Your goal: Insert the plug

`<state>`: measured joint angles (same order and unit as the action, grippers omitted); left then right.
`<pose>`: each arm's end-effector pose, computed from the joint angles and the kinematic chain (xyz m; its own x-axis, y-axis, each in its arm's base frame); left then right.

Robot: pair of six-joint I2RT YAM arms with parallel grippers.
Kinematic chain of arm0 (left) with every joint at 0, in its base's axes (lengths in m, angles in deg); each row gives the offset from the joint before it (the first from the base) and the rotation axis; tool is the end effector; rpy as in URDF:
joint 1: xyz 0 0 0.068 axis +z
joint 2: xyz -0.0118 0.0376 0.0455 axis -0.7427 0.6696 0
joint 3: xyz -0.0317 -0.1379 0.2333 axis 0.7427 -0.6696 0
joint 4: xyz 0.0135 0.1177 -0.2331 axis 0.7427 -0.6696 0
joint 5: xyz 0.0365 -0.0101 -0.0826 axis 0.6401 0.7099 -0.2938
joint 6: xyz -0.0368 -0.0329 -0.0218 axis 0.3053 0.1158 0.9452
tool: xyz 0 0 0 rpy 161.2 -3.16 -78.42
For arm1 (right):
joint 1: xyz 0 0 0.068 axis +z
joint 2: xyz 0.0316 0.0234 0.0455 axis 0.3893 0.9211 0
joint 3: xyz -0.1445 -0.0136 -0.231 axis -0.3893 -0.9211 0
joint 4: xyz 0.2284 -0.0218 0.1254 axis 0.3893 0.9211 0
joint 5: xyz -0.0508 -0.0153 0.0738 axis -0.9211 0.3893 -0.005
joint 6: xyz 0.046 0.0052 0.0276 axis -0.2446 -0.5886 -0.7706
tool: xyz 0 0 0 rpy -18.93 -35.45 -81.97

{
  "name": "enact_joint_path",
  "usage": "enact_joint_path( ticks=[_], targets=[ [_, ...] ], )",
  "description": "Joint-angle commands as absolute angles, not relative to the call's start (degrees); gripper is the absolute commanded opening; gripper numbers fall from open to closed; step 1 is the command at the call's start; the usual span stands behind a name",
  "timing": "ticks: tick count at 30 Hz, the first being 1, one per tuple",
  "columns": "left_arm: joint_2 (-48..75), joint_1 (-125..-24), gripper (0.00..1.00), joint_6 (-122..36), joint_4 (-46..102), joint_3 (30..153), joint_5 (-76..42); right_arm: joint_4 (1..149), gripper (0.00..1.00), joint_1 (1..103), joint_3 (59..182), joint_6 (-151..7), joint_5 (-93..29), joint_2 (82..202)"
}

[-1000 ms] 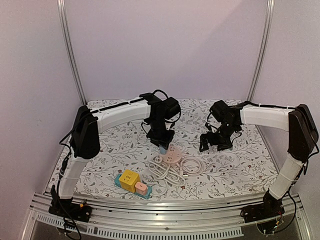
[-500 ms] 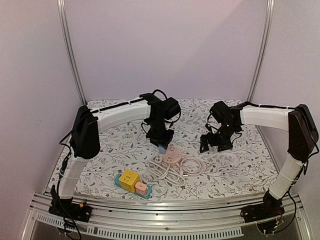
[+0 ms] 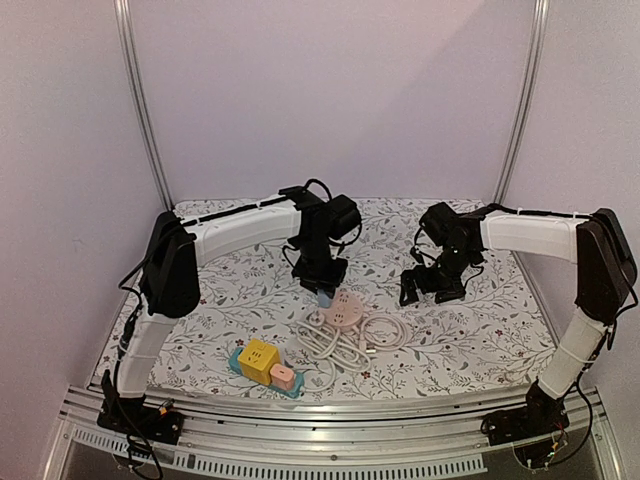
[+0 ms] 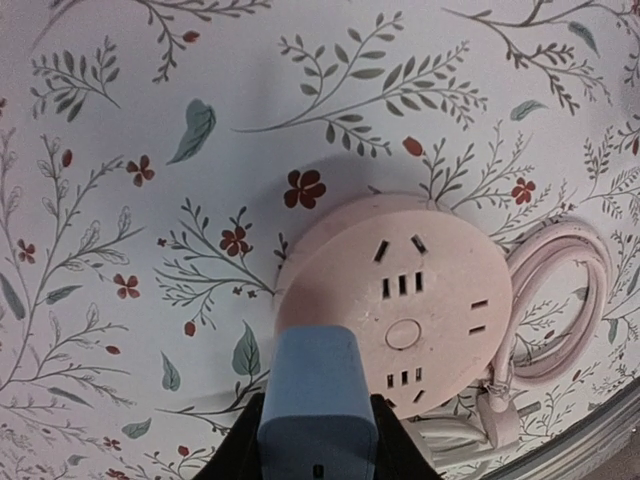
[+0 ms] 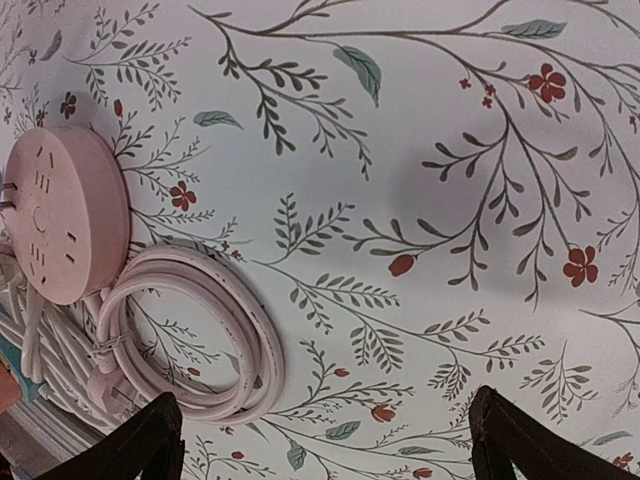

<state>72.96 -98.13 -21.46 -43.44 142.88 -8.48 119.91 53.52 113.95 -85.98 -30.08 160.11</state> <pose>0.3055 -0.3660 0.2025 -0.9477 0.2876 -0.1380 0.3009 0.9496 -0.0874 0.2813 0.1734 0.1974 -0.9711 -0.1653 -0.1721 -0.2037 0.9498 0.2374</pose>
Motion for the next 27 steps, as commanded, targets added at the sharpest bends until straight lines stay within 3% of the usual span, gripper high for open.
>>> enact_joint_path(
  ticks=[1,27],
  targets=[
    [75.32,-97.35,0.00,-18.17,-45.50,142.92,-7.26,120.21,0.99,53.08,113.58,-85.36,-30.45,159.48],
    [79.23,-99.06,0.00,-15.37,-47.79,147.22,-5.44,119.86,0.99,53.08,112.37,-83.65,-31.73,160.01]
  ],
)
